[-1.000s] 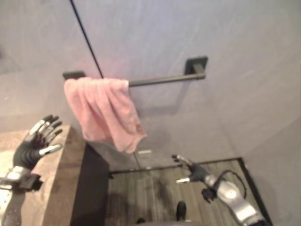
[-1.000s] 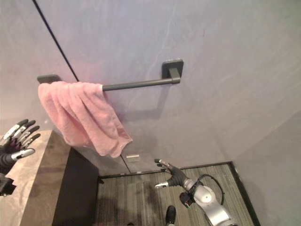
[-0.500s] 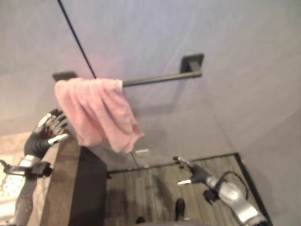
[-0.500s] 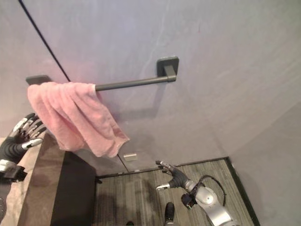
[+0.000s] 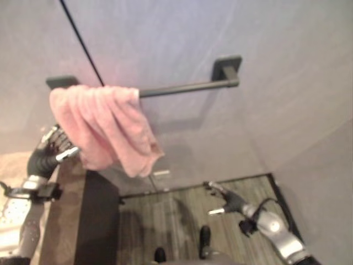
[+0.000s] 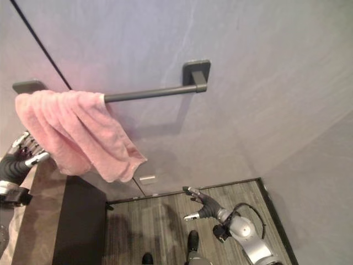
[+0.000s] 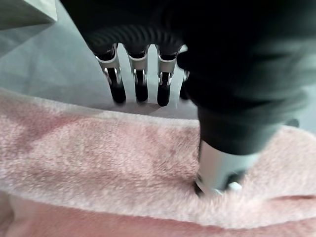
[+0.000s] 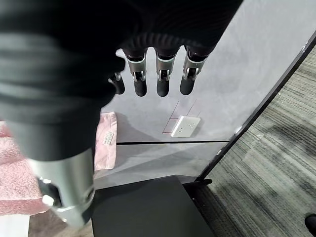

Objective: Put brush and paste in cup on sink, flatten towel.

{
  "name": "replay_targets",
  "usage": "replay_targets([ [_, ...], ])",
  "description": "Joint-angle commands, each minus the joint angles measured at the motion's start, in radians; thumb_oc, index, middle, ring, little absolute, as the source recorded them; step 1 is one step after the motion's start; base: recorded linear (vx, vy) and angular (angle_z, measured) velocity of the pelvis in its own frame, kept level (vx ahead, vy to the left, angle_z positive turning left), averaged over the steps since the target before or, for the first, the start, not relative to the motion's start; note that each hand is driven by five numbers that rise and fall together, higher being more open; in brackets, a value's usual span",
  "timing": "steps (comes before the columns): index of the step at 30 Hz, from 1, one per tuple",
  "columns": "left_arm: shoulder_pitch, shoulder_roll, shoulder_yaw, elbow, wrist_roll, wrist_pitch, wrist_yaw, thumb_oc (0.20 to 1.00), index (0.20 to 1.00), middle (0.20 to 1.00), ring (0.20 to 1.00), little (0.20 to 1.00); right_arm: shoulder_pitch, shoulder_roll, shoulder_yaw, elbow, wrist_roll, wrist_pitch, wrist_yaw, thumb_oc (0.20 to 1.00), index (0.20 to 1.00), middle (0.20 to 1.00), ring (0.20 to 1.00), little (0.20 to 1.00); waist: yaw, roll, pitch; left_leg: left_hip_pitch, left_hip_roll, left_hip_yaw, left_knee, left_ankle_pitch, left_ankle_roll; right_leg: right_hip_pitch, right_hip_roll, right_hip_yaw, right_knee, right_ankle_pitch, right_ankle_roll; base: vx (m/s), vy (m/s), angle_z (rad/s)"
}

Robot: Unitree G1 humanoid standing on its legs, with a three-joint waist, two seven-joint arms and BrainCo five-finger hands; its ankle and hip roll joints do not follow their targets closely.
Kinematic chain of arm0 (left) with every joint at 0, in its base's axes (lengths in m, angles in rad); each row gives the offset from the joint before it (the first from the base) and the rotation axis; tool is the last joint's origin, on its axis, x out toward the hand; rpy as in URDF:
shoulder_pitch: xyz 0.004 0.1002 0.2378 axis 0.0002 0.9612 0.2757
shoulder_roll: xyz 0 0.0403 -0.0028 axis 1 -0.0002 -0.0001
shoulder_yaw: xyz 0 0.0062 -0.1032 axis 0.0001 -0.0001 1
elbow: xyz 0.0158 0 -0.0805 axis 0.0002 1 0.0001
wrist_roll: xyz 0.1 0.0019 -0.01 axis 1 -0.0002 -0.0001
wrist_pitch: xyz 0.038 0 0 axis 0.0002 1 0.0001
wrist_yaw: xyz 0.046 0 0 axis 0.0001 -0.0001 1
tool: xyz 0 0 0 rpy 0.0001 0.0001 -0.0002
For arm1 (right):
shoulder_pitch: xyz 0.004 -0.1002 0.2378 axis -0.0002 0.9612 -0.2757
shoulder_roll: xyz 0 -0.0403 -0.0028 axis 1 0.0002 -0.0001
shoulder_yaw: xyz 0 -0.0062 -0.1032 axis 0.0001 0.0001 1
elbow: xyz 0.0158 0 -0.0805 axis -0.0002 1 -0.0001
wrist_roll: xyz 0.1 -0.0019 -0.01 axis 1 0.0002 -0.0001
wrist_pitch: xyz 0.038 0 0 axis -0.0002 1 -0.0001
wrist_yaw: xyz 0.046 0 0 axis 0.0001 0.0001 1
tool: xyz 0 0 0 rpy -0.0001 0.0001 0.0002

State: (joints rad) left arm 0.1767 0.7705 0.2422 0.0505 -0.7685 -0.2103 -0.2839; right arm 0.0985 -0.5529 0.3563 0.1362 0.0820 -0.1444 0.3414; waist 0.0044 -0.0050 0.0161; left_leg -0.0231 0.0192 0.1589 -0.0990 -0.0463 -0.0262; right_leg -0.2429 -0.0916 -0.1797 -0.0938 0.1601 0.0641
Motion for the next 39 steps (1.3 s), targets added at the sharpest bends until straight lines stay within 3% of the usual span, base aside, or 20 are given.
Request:
replay_targets([
  [1, -0.098, 0.062, -0.027, 0.001, -0.011, -0.041, -0.01, 0.432, 0.432, 0.432, 0.432, 0.432, -0.032, -0.001, 0.007, -0.051, 0.033, -0.028, 0.01, 1.0, 1.0, 1.0, 1.0, 1.0, -0.011, 0.004, 0.007, -0.012, 0.009, -0.039, 0.012, -0.022, 0.021, 0.131, -0.076, -0.05, 0.006, -0.086, 0.105, 0.07, -0.001, -0.02],
  [2, -0.104, 0.062, -0.035, 0.0, -0.01, -0.039, -0.012, 0.438, 0.438, 0.438, 0.438, 0.438, -0.032, -0.002, 0.009, -0.054, 0.035, -0.027, 0.013, 1.0, 1.0, 1.0, 1.0, 1.0, -0.013, 0.004, 0.007, -0.009, 0.01, -0.037, 0.012, -0.023, 0.021, 0.132, -0.075, -0.049, 0.006, -0.088, 0.105, 0.07, -0.001, -0.02],
  [4, -0.115, 0.065, -0.057, -0.001, -0.009, -0.035, -0.015, 0.36, 0.36, 0.36, 0.36, 0.36, -0.032, 0.0, 0.015, -0.053, 0.033, -0.025, 0.012, 1.0, 1.0, 1.0, 1.0, 1.0, -0.017, 0.004, 0.006, -0.003, 0.012, -0.035, 0.012, -0.026, 0.02, 0.137, -0.073, -0.049, 0.006, -0.089, 0.105, 0.05, -0.002, -0.03],
  [5, -0.118, 0.067, -0.065, -0.003, -0.007, -0.033, -0.018, 0.376, 0.376, 0.376, 0.376, 0.376, -0.033, 0.001, 0.018, -0.052, 0.034, -0.025, 0.013, 1.0, 1.0, 1.0, 1.0, 1.0, -0.019, 0.003, 0.006, -0.003, 0.013, -0.033, 0.012, -0.027, 0.02, 0.138, -0.072, -0.05, 0.006, -0.09, 0.105, 0.05, -0.004, -0.05],
  [6, -0.121, 0.066, -0.071, -0.004, -0.008, -0.032, -0.019, 0.316, 0.316, 0.316, 0.316, 0.316, -0.031, 0.002, 0.02, -0.052, 0.035, -0.025, 0.013, 1.0, 1.0, 1.0, 1.0, 1.0, -0.02, 0.002, 0.005, -0.001, 0.013, -0.034, 0.012, -0.027, 0.019, 0.139, -0.072, -0.05, 0.006, -0.091, 0.105, 0.05, -0.002, -0.06],
  [7, -0.124, 0.067, -0.075, -0.002, -0.008, -0.03, -0.021, 0.2, 0.2, 0.2, 0.2, 0.2, -0.03, 0.002, 0.022, -0.051, 0.037, -0.025, 0.015, 1.0, 1.0, 1.0, 1.0, 1.0, -0.02, 0.002, 0.005, 0.0, 0.013, -0.034, 0.012, -0.028, 0.018, 0.14, -0.071, -0.05, 0.006, -0.092, 0.105, 0.05, -0.003, -0.11],
  [14, -0.113, 0.09, -0.068, -0.006, 0.002, -0.033, -0.026, 0.2, 0.2, 0.2, 0.2, 0.2, -0.029, 0.003, 0.023, -0.053, 0.046, -0.026, 0.016, 1.0, 1.0, 1.0, 1.0, 1.0, -0.019, 0.004, 0.001, 0.014, 0.014, -0.036, 0.012, -0.034, 0.017, 0.155, -0.069, -0.053, 0.006, -0.099, 0.105, 0.02, -0.001, -0.04],
  [21, -0.045, 0.104, -0.006, -0.046, -0.001, -0.045, -0.052, 0.2, 0.2, 0.2, 0.2, 0.2, -0.049, 0.013, -0.021, -0.14, 0.231, -0.036, 0.031, 1.0, 1.0, 1.0, 1.0, 1.0, -0.008, 0.003, -0.009, 0.035, 0.015, -0.042, 0.012, -0.039, 0.017, 0.185, -0.07, -0.063, 0.006, -0.108, 0.103, 0.0, 0.007, 0.01],
  [27, -0.058, 0.064, -0.067, -0.032, -0.045, -0.033, -0.033, 0.2, 0.2, 0.2, 0.2, 0.2, -0.321, 0.038, 0.129, -0.18, 0.544, 0.05, 0.036, 1.0, 1.0, 1.0, 1.0, 1.0, 0.033, -0.017, -0.018, 0.053, 0.009, -0.064, 0.012, -0.042, 0.022, 0.224, -0.079, -0.091, 0.006, -0.115, 0.095, -0.04, 0.036, 0.11],
  [33, -0.151, 0.089, -0.155, -0.03, -0.08, -0.018, -0.006, 0.2, 0.2, 0.2, 0.2, 0.2, -0.58, 0.092, 0.284, -0.097, 0.691, 0.097, -0.006, 1.0, 1.0, 1.0, 1.0, 1.0, 0.07, -0.041, -0.014, 0.034, -0.003, -0.086, 0.012, -0.033, 0.027, 0.223, -0.092, -0.111, 0.006, -0.109, 0.09, -0.06, 0.038, 0.1],
  [39, -0.263, 0.1, -0.236, -0.044, -0.12, -0.014, 0.023, 0.2, 0.2, 0.2, 0.2, 0.2, -0.741, 0.147, 0.344, -0.02, 0.789, 0.111, -0.054, 1.0, 1.0, 1.0, 1.0, 1.0, 0.093, -0.056, 0.008, -0.021, -0.022, -0.124, 0.012, -0.011, 0.029, 0.198, -0.109, -0.135, 0.006, -0.091, 0.088, -0.1, 0.035, 0.12],
])
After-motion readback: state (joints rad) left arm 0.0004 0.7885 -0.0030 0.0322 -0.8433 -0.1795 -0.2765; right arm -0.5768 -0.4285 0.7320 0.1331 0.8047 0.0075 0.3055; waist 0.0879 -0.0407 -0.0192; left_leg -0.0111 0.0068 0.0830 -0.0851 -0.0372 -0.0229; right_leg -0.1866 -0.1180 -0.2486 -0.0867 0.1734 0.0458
